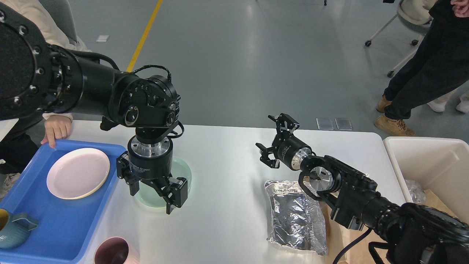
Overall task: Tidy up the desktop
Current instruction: 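Move the left gripper down toward the dark purple mug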
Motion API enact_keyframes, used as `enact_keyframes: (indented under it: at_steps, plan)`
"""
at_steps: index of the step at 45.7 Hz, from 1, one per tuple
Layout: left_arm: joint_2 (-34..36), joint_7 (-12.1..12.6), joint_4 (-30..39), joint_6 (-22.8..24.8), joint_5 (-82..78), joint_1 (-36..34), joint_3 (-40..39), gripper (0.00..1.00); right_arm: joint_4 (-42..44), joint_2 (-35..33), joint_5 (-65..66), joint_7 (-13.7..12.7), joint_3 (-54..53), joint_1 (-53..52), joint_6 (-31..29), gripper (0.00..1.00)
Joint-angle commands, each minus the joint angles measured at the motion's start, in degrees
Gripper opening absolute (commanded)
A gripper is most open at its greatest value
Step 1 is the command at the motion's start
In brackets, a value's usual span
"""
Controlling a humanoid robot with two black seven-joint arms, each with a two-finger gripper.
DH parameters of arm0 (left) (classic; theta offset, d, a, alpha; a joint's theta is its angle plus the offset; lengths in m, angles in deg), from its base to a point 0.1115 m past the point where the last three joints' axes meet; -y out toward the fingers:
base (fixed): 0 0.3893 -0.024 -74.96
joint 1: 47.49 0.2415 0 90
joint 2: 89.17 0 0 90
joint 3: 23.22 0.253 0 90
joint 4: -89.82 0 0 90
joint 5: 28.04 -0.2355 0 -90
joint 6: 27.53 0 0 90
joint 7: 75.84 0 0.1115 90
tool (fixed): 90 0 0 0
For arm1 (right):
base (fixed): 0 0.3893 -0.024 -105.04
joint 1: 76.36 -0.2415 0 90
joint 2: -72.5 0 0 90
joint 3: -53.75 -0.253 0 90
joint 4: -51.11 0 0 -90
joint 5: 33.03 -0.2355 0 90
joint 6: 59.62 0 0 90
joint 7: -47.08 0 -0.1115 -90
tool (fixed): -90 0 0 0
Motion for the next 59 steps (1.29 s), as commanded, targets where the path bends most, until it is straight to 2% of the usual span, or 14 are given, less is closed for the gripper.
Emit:
enact_keyframes:
  at_steps: [1, 11, 21, 43, 54, 59]
  plan:
    - [-1.7, 0.3, 0.1, 0.0, 0.0, 3.7, 0.1, 0.96, 0.0, 0.0, 0.0, 0.0, 0.0, 0.0, 0.0, 1.00]
    - [-3.8, 0.8, 0.0, 0.0, -0.3, 10.2, 0.3, 0.96, 0.0, 0.0, 0.0, 0.0, 0.0, 0.0, 0.0, 1.00]
    - [-3.8, 6.5, -1.1, 0.0, -0.2, 16.2, 1.0, 0.96, 0.0, 0.0, 0.0, 0.0, 0.1, 0.0, 0.0, 1.00]
    - [-1.6, 6.1, -1.9, -0.2, -0.3, 17.2, 5.2, 0.96, -0.1, 0.0, 0.0, -0.1, 0.0, 0.0, 0.0, 1.00]
    - [-1.1, 5.3, -2.7, -10.4, 0.0, 19.8, 5.2, 0.96, -0.1, 0.0, 0.0, -0.1, 0.0, 0.0, 0.0, 1.00]
    - [-1.2, 5.1, -2.7, -13.2, 1.0, 20.6, 5.1, 0.96, -0.1, 0.0, 0.0, 0.0, 0.1, 0.0, 0.0, 1.00]
